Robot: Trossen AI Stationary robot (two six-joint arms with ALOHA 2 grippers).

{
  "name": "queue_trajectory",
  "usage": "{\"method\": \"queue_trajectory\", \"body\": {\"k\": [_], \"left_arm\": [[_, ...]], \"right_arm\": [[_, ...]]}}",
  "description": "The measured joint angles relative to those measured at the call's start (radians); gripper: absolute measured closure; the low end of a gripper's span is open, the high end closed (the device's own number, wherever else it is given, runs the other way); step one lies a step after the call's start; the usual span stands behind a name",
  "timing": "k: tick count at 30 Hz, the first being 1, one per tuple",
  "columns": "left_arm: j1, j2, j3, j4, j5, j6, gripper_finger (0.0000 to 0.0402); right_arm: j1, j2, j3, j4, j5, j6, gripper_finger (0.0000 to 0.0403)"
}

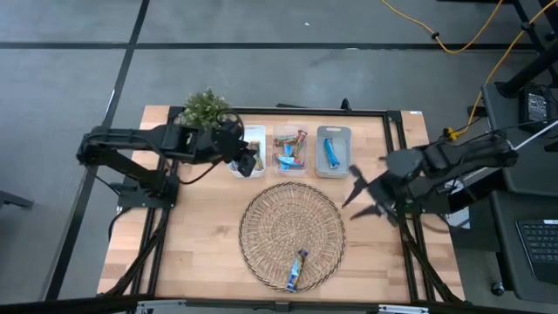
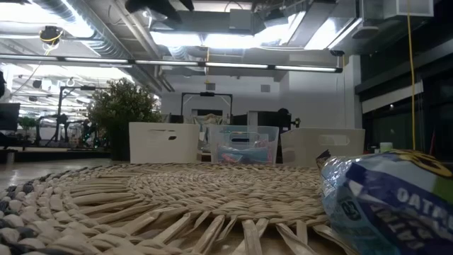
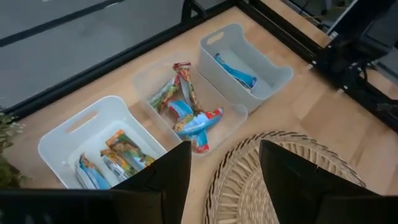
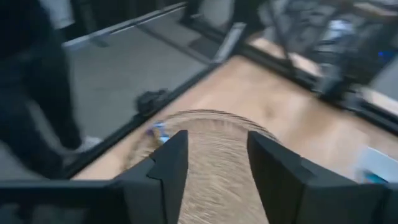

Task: Pick and place Granola Bars by type
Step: Put the blue granola bar into the gray bin

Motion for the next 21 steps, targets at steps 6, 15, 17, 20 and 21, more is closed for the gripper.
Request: {"method": "queue_trajectory", "body": {"k": [6,15,17,20,21], "left_arm": [[-0.042,-0.007,0.0,-0.01,-0.002,0.0,0.022],[-0.093,-0.007,0.0,-0.079,-0.003,0.003,0.022],[-0.105,-0.007,0.0,-0.088,-0.005,0.0,0.022],[-0.122,-0.006,0.0,-0.088,-0.014,0.001,0.022],[-0.125,-0.006,0.0,-0.088,-0.023,0.0,0.0219]], "right_arm": [[0.093,0.225,0.179,-0.114,0.011,-0.059,0.0156],[0.181,0.53,0.43,-0.252,0.183,-0.183,0.0114],[0.19,0.585,0.439,-0.248,0.184,-0.186,0.0118],[0.191,0.671,0.421,-0.261,0.183,-0.187,0.0126],[0.191,0.7,0.41,-0.265,0.183,-0.188,0.0128]]}}
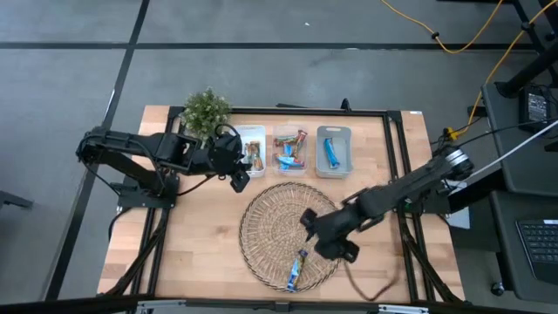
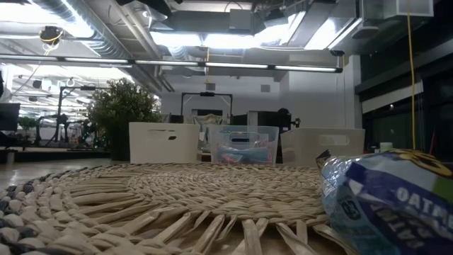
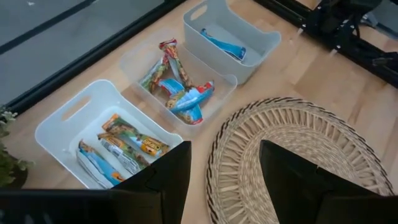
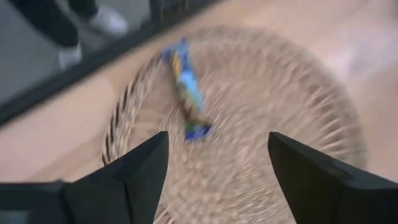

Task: Pick and place Granola Bars by type
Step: Put the blue granola bar into the gray bin

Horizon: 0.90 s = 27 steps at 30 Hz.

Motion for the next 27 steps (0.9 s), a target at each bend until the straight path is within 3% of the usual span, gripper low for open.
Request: {"method": "queue_trajectory", "body": {"k": [11,23,27], "left_arm": [[-0.015,0.0,0.0,-0.022,-0.028,-0.032,0.0219],[-0.058,0.0,0.0,-0.022,-0.061,-0.06,0.0219],[-0.063,0.0,0.0,-0.022,-0.061,-0.065,0.0219]], "right_arm": [[0.006,0.227,-0.064,0.277,-0.075,-0.085,0.0135],[0.011,0.405,-0.064,0.331,-0.053,-0.078,0.0136],[0.011,0.418,-0.064,0.332,-0.033,-0.077,0.0163]]}}
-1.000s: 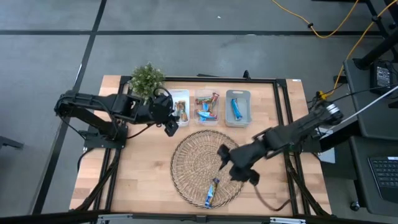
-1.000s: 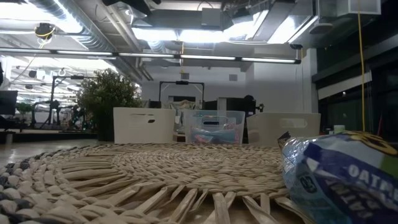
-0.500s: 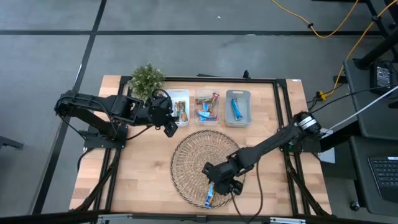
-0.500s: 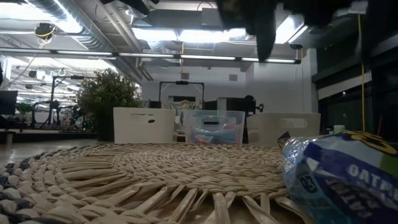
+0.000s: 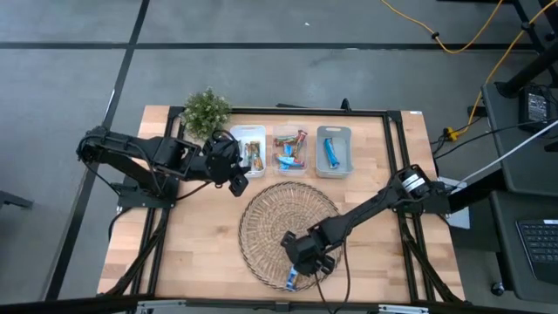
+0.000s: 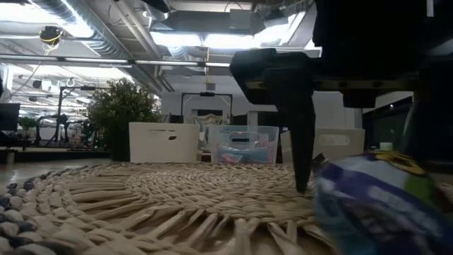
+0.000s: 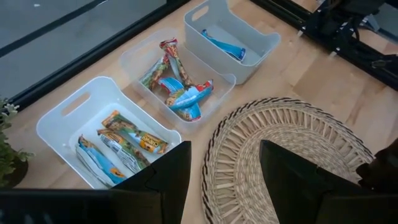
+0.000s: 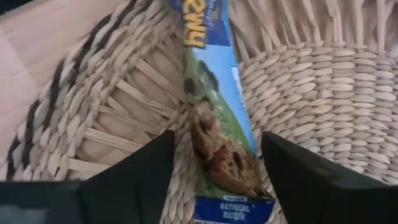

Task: Pick and place Granola Bars by type
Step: Put the blue granola bar into the gray bin

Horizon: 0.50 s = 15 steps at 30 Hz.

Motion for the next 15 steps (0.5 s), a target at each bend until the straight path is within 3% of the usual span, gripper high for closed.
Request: {"method": "queue_trajectory", "body": {"k": [10,15], "left_arm": [[0.0,0.0,0.0,0.0,0.0,-0.003,0.0219],[0.0,0.0,0.0,0.0,0.001,-0.003,0.0219]], "right_arm": [[-0.001,-0.009,0.018,-0.039,0.009,0.004,0.0341],[-0.008,-0.009,0.092,-0.189,0.014,0.004,0.0354]]}}
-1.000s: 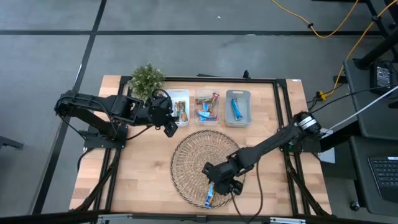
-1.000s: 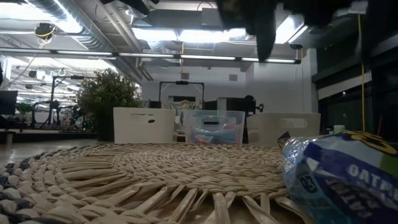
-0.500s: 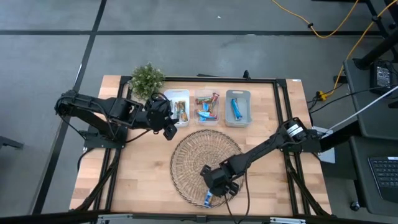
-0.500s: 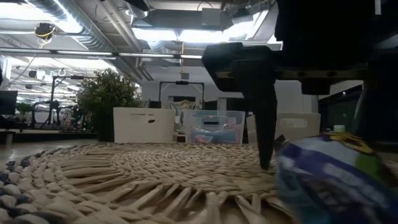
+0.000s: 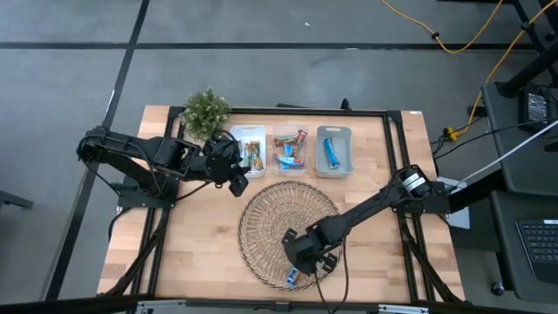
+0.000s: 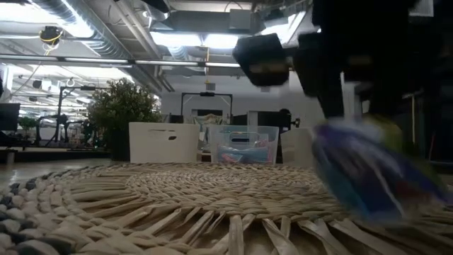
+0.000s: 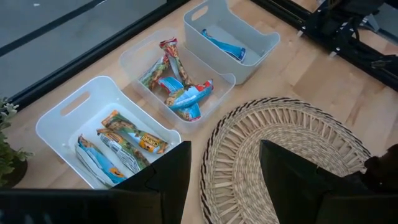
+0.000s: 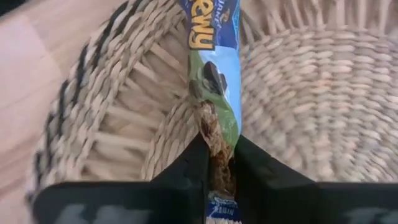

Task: Pick and place Granola Bars by type
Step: Put the blue granola bar into the gray bin

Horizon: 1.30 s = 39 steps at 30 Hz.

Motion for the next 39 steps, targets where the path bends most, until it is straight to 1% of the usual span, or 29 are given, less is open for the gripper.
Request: {"method": "queue_trajectory", "body": {"k": [4,7,10,18,21,24,25,28,30,32,33,36,39], "left_arm": [[-0.003,0.0,0.0,0.0,0.0,0.0,0.0219],[-0.014,0.0,0.0,0.0,-0.003,0.0,0.0219],[-0.031,0.0,0.0,0.0,-0.011,0.008,0.0219],[-0.053,0.0,0.0,0.0,-0.036,0.009,0.0219],[-0.053,0.0,0.0,0.0,-0.047,0.01,0.0219],[-0.053,0.0,0.0,0.0,-0.063,0.01,0.0219],[-0.053,0.0,0.0,0.0,-0.069,0.01,0.0219],[-0.053,0.0,0.0,0.0,-0.077,0.009,0.0219],[-0.051,0.0,0.0,0.0,-0.079,0.009,0.0219],[-0.045,0.0,0.0,0.0,-0.089,0.008,0.0219],[-0.04,0.0,0.0,0.0,-0.095,0.008,0.0219],[-0.021,0.0,0.0,0.0,-0.106,-0.005,0.0219],[0.0,0.0,0.0,0.0,-0.106,-0.016,0.0219]], "right_arm": [[-0.027,-0.031,0.089,-0.16,0.075,0.042,0.0356],[-0.049,-0.113,0.133,-0.219,0.143,0.096,0.0355],[-0.063,-0.238,0.15,-0.229,0.203,0.159,0.0355],[-0.093,-0.642,0.153,-0.24,0.371,0.359,0.0356],[-0.092,-0.755,0.153,-0.239,0.441,0.393,0.0356],[-0.092,-0.833,0.152,-0.239,0.507,0.428,0.0358],[-0.092,-0.851,0.152,-0.239,0.545,0.461,0.0358],[-0.117,-0.903,0.152,-0.268,0.717,0.634,0.0356],[-0.161,-0.94,0.152,-0.314,0.805,0.71,0.0356],[-0.231,-0.972,0.152,-0.34,0.871,0.712,0.0357],[-0.275,-0.985,0.152,-0.341,0.882,0.69,0.0358],[-0.449,-1.009,0.162,-0.339,0.857,0.587,0.0358],[-0.626,-1.01,0.177,-0.339,0.75,0.512,0.0357]]}}
